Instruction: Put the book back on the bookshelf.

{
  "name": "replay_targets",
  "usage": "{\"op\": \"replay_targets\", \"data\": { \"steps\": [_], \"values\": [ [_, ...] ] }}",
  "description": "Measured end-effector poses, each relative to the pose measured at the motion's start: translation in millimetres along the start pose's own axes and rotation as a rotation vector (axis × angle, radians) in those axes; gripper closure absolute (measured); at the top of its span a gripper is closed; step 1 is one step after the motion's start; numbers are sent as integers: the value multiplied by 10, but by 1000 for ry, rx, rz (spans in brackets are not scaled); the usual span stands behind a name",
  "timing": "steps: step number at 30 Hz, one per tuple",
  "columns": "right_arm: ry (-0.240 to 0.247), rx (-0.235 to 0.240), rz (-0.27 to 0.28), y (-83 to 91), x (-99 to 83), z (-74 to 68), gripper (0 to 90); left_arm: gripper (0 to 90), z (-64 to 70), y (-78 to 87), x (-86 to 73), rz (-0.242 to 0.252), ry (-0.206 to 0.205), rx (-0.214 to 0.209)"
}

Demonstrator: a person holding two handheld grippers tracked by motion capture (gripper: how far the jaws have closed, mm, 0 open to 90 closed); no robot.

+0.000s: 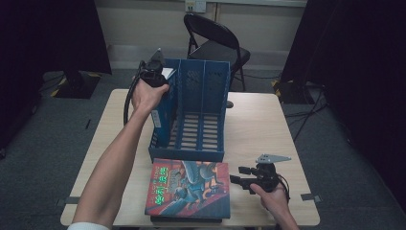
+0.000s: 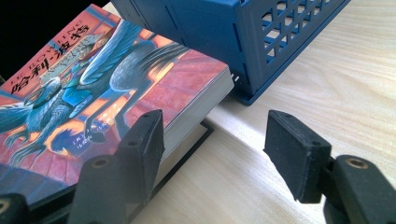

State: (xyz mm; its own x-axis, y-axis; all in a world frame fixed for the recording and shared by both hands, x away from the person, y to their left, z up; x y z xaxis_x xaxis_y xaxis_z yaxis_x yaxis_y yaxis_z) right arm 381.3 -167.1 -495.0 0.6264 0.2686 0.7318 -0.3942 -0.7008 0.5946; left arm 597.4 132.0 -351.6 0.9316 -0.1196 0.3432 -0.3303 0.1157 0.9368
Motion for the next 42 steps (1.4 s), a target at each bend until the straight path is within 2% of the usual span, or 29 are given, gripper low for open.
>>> {"op": "replay_targets", "data": {
  "steps": [6, 8, 10, 14, 17, 19, 21, 22, 23, 26, 28, 30, 34, 37, 39, 40, 42],
  "values": [
    [3, -2, -2, 1, -5, -15, 374, 598, -4, 6, -24, 23, 2, -7],
    [6, 0, -3, -1, -9, -18, 375, 582, 8, 47, -39, 44, 2, -14],
    [6, 0, -8, -8, -15, -22, 375, 545, 25, 121, -57, 67, -17, -20],
    [11, 1, -15, -20, -18, -45, 375, 500, 26, 245, -100, 111, -28, -28],
    [11, 1, -10, -15, -13, -53, 375, 457, -13, 285, -172, 136, -62, -35],
    [12, -1, -12, -16, -15, -55, 375, 434, -33, 300, -216, 168, -73, -47],
    [11, -1, -15, -21, -20, -51, 373, 419, -26, 326, -285, 227, -83, -90],
    [9, -1, -14, -24, -21, -47, 373, 405, -26, 333, -319, 241, -104, -89],
    [9, -2, -14, -23, -21, -45, 373, 410, -37, 326, -367, 250, -123, -79],
    [6, -5, -17, -31, -28, -34, 373, 380, -35, 309, -475, 279, -129, -130],
    [2, -9, -18, -36, -29, -27, 373, 398, -58, 302, -516, 305, -146, -116],
    [6, -11, -15, -31, -27, -33, 375, 389, -77, 261, -556, 308, -157, -108],
    [6, -9, -18, -28, -36, -39, 376, 391, -88, 178, -668, 318, -183, -154],
    [3, -9, -19, -32, -42, -34, 374, 414, -124, 104, -759, 337, -200, -150],
    [4, -9, -20, -35, -43, -28, 374, 418, -139, 44, -824, 346, -209, -171],
    [3, -10, -20, -33, -43, -30, 374, 428, -155, 6, -853, 348, -200, -177],
    [3, -10, -20, -37, -44, -27, 373, 474, -146, -51, -888, 358, -212, -202]
  ]
}}
Point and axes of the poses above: each handheld gripper's, and its own axes: y roughly backward along the jaws, x roughly out of its top, z roughly to its right, the point moved 8 cm from there along -y, roughly forward along the jaws, and after that the axes turned 3 degrees about -z, right-handed, at the moved point
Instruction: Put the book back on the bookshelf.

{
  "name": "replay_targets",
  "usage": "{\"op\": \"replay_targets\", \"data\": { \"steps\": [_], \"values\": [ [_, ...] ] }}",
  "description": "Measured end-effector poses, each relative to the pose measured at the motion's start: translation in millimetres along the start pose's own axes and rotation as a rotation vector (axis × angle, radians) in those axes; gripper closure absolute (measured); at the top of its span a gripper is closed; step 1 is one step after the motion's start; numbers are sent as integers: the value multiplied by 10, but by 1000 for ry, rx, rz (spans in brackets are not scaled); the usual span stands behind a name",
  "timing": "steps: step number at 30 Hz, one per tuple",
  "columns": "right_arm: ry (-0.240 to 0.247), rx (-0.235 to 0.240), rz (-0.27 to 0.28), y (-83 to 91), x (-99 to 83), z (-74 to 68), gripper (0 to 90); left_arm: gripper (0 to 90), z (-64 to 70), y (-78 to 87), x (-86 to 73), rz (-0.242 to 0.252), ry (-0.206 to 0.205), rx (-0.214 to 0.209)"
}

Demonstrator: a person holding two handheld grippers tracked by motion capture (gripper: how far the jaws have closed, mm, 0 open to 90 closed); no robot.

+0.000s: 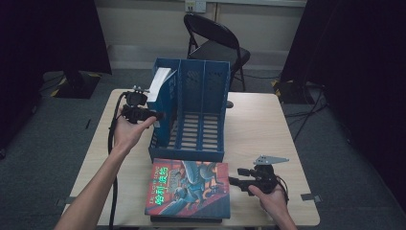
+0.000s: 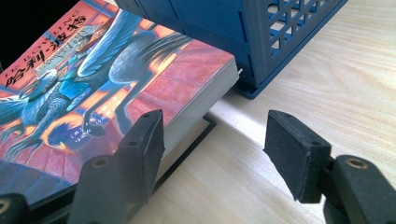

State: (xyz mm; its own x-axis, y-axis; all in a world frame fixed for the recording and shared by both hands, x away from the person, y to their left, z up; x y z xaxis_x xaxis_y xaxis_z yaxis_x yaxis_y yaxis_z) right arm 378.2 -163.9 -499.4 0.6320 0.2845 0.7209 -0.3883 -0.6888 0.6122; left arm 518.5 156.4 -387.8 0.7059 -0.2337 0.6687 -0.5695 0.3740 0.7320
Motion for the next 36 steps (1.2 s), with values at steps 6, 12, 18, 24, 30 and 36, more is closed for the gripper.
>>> {"op": "replay_targets", "data": {
  "steps": [6, 12, 18, 24, 30, 36],
  "values": [
    [-1, -4, 1, -1, 2, 4, 374, 514, 5, -77, -90, 21, -9, -4],
    [-1, -2, 0, 2, -1, 1, 374, 526, -3, -134, -197, 23, -28, -7],
    [-2, -3, -1, -1, -1, 6, 374, 552, -4, -253, -368, 33, -39, -16],
    [-1, -10, 3, -4, 5, 11, 376, 554, -26, -241, -404, 28, -25, -50],
    [4, -10, 10, 6, 13, 0, 376, 457, -38, -141, -486, 52, -29, -60],
    [10, -18, 24, 20, 40, -19, 373, 466, -10, 25, -652, 62, -27, -119]
  ]
}}
Point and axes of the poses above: each handheld gripper's, and its own axes: y roughly backward along the jaws, x roughly out of its top, z roughly to its right, the point moved 8 cm from there along -y, roughly forward along the jaws, and after that the axes turned 3 degrees about -z, right-handed, at the moved point
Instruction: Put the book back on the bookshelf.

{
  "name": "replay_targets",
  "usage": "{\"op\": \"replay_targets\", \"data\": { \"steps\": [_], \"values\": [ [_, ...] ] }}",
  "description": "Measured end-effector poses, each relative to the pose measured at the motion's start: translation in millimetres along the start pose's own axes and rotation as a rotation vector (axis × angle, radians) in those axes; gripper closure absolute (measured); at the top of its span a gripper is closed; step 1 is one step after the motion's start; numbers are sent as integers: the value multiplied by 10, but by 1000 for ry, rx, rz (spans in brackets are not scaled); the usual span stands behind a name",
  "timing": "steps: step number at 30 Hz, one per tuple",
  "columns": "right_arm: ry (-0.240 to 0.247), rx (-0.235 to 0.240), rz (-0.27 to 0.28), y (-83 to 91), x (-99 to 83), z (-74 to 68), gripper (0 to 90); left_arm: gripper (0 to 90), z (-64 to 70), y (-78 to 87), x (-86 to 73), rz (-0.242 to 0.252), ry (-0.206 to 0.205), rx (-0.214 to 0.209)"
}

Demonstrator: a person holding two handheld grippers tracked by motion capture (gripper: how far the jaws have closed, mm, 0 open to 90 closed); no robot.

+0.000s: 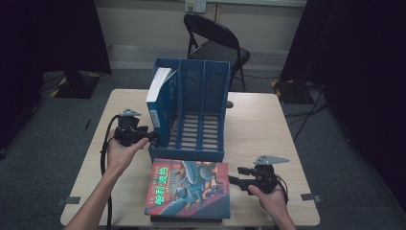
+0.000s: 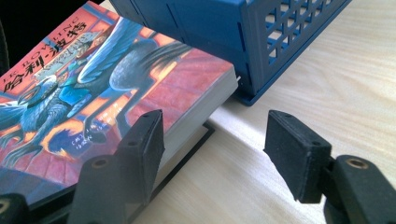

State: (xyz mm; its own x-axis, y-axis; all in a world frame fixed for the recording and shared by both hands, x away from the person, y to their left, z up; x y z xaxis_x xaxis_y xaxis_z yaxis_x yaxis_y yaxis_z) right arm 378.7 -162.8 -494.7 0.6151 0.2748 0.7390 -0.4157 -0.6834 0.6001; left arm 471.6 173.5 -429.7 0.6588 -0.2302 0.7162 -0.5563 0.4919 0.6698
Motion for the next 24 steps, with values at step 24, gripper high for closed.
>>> {"op": "replay_targets", "data": {
  "steps": [24],
  "values": [
    [68, 4, -15, -124, 87, -247, 487, 510, 429, 341, -924, -23, -43, -114]
  ]
}}
Point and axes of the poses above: each handheld gripper's, and its own axes: y roughly backward along the jaws, x roughly out of its top, z roughly to its right, the point moved 8 cm from there along -y, roughly forward along the jaws, and after that the axes turned 3 degrees about -z, right-handed, at the moved point
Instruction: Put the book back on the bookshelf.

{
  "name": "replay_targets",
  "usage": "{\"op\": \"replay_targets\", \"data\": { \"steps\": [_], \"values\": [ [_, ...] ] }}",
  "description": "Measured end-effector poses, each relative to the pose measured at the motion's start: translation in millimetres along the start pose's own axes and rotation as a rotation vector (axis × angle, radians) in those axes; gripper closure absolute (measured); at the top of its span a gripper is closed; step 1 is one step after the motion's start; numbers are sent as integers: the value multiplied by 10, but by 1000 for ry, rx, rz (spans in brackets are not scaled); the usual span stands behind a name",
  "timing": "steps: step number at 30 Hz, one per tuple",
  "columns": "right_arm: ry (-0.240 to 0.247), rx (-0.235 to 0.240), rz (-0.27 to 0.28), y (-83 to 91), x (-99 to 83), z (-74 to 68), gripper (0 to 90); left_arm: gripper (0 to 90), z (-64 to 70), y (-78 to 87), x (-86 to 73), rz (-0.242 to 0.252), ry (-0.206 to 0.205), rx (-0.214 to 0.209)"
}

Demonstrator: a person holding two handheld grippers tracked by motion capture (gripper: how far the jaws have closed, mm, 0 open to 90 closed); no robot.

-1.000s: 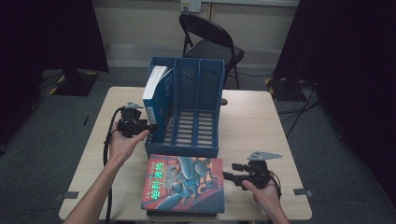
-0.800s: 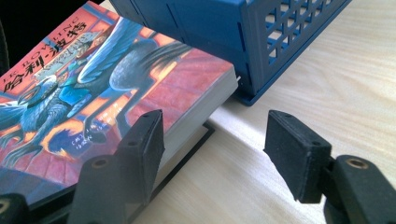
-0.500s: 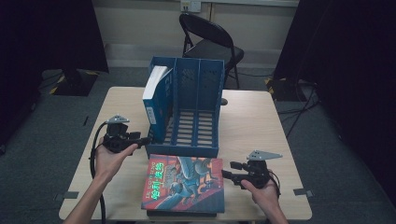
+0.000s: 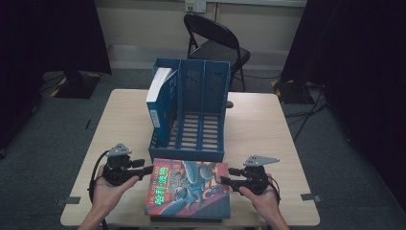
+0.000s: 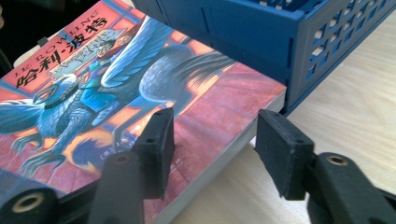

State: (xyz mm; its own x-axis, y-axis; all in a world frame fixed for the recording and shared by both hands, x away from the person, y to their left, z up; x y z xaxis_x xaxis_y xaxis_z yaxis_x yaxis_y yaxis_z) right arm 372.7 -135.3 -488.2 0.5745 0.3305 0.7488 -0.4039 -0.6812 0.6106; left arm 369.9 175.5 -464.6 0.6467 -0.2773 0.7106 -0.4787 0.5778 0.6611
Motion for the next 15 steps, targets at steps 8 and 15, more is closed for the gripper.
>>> {"op": "replay_targets", "data": {
  "steps": [8, 15],
  "values": [
    [9, -41, 21, -63, 135, 112, 390, 539, 60, -92, -115, -23, 26, -63],
    [19, -33, 28, -181, 219, 172, 488, 578, 97, -170, -138, -26, 12, -50]
  ]
}}
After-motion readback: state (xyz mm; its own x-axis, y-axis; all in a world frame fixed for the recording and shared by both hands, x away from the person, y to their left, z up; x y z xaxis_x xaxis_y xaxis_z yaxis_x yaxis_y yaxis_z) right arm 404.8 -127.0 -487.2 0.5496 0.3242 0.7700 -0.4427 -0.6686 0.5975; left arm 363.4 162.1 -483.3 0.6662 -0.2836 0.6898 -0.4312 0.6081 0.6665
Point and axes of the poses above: each handheld gripper's, and its own axes: y roughly backward along the jaws, x roughly out of its top, z roughly to its right, the point moved 8 cm from there along -y, roughly forward along the jaws, and after that the axes turned 3 degrees about -z, right-handed, at the moved point
